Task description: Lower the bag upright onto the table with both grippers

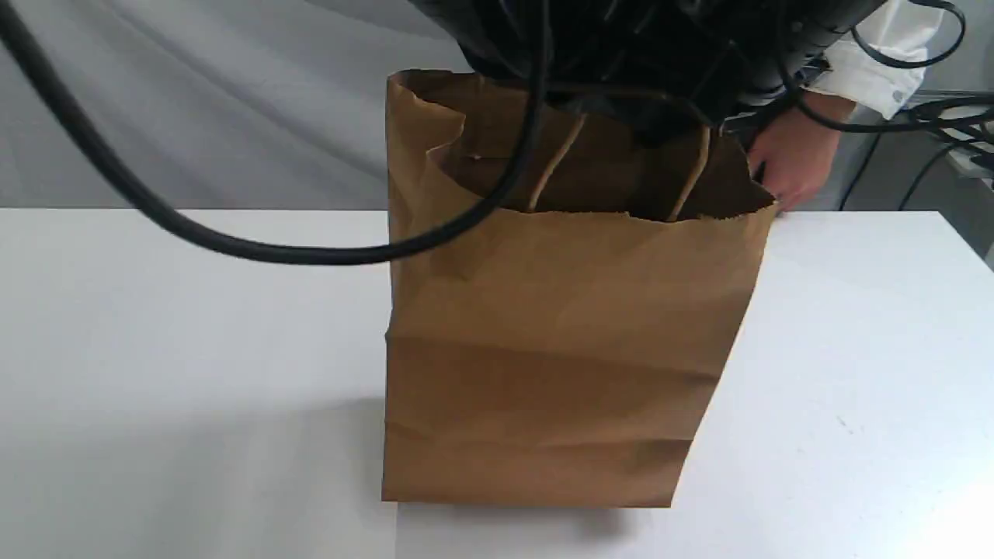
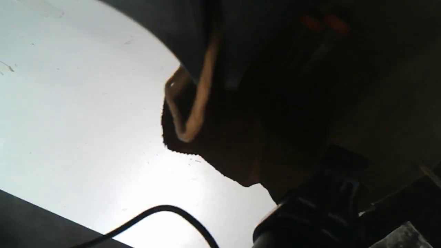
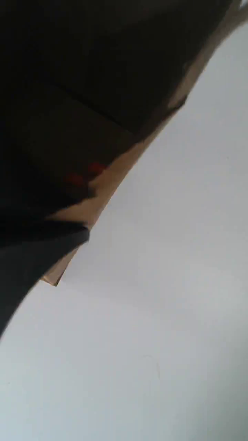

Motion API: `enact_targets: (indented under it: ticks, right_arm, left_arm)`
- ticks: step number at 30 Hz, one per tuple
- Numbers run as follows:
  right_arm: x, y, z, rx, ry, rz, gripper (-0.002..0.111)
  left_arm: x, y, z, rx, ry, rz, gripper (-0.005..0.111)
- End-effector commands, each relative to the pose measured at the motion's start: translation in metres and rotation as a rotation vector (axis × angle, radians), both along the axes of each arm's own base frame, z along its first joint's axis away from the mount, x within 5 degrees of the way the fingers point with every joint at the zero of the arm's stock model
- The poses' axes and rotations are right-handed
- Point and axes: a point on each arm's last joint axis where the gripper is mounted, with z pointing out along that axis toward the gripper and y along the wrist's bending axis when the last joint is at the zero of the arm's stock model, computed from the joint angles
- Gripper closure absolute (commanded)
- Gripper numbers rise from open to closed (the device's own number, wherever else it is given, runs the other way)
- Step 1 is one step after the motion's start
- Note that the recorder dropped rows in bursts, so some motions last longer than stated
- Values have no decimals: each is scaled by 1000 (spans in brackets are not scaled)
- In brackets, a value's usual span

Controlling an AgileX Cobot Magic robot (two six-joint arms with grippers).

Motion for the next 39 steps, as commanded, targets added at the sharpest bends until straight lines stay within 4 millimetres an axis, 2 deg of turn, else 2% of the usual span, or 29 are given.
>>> enact_targets:
  ticks: [1,3,6,11,14,17,20,25,39]
  right_arm:
    - [-1,2,7,27,-22,-1,108]
    - [-2,3,7,44,-17,2,104]
    - [-2,4,7,53,-11,4,90]
    - [-4,4,7,50,2,10,63]
    - [-4,4,7,49,4,11,54]
    - [-3,4,7,51,-2,8,49]
    - [-3,4,7,52,-7,6,47]
    - [-2,4,8,55,-20,0,45]
    - [-1,3,14,63,-58,-10,44]
  left_arm:
    - [0,3,3,-6,-16,8,107]
    - [0,2,2,-8,-10,11,106]
    - [0,2,2,-9,-8,12,99]
    - [0,2,2,-14,-4,11,75]
    - [0,2,2,-13,-2,11,61]
    - [-1,2,1,-14,8,8,50]
    - [-3,1,2,-24,18,5,47]
    - [-5,3,7,-37,13,0,46]
    - [-25,18,39,-118,-51,-21,46]
